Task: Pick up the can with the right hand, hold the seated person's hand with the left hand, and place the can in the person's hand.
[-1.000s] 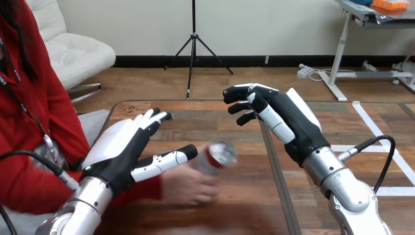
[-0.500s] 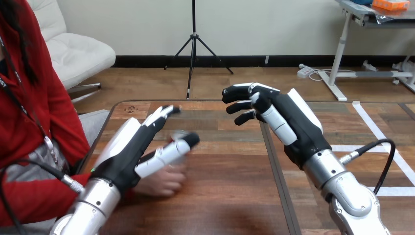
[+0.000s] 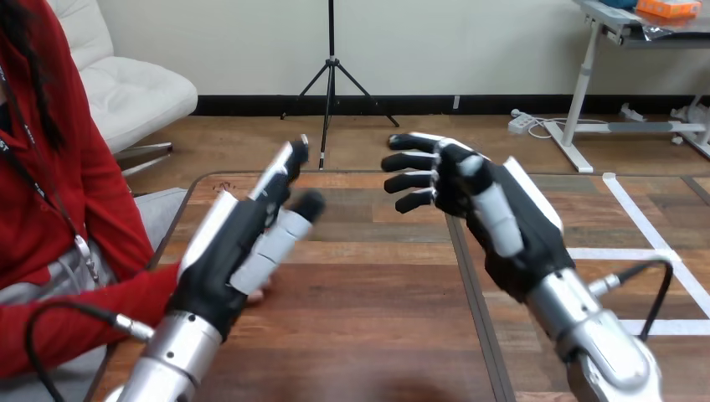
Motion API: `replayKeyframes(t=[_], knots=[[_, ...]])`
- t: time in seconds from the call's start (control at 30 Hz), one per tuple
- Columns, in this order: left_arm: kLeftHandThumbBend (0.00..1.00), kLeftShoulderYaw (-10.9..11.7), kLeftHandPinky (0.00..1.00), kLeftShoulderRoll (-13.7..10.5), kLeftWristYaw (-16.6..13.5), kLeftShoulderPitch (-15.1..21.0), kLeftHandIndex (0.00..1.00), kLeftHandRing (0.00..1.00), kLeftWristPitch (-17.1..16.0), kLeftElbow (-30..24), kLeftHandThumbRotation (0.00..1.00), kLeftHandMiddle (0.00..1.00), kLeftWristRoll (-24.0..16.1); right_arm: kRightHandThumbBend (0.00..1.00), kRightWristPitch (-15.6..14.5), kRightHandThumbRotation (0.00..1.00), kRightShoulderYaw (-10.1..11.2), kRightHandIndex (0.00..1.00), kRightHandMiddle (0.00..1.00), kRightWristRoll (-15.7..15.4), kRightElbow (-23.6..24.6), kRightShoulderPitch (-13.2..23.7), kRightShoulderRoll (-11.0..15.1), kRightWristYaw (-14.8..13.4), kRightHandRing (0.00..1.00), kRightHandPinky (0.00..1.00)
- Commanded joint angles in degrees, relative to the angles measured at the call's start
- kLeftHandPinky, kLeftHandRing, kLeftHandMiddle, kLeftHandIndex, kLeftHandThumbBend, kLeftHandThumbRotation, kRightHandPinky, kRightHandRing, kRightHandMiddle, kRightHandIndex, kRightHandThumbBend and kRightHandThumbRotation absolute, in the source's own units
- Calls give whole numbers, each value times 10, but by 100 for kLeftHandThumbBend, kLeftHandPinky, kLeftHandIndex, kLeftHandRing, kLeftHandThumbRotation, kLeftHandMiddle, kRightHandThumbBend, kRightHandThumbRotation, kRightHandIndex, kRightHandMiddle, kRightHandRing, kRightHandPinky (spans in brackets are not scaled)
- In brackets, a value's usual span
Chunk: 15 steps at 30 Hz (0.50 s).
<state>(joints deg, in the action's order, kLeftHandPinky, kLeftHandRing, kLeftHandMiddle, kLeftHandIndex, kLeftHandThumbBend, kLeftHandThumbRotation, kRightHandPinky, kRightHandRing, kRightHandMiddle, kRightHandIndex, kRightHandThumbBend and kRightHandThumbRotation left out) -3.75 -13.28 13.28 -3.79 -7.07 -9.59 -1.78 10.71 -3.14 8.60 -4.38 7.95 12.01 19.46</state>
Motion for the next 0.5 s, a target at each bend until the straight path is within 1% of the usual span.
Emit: replayKeyframes(t=[0.0,0.1,0.13,0.2,0.27,0.33,0.47], knots=[[87,19,100,34,-3,0,100,100,-50,-2,100,100,52,96,9,100,22,84,78,36,34,-23,-13,8,74,66],[89,16,100,45,-4,-12,100,100,-64,-11,100,100,67,96,13,100,24,86,80,49,42,-40,-17,13,75,68],[90,13,100,52,-8,-22,100,100,-69,-23,100,100,71,95,19,100,25,86,80,56,46,-52,-20,17,76,69],[94,10,100,60,-13,-33,100,100,-74,-34,100,99,74,94,25,100,26,88,82,64,51,-66,-23,22,78,72],[95,6,100,65,-14,-43,100,100,-81,-43,100,99,76,93,30,100,27,88,82,69,56,-77,-26,25,79,73],[94,1,100,74,-14,-58,100,100,-95,-53,100,98,82,92,39,100,27,88,83,76,64,-98,-31,27,80,74],[86,-9,100,85,-11,-80,100,100,-115,-65,100,98,90,92,51,100,25,87,85,84,79,-134,-39,28,81,76]])
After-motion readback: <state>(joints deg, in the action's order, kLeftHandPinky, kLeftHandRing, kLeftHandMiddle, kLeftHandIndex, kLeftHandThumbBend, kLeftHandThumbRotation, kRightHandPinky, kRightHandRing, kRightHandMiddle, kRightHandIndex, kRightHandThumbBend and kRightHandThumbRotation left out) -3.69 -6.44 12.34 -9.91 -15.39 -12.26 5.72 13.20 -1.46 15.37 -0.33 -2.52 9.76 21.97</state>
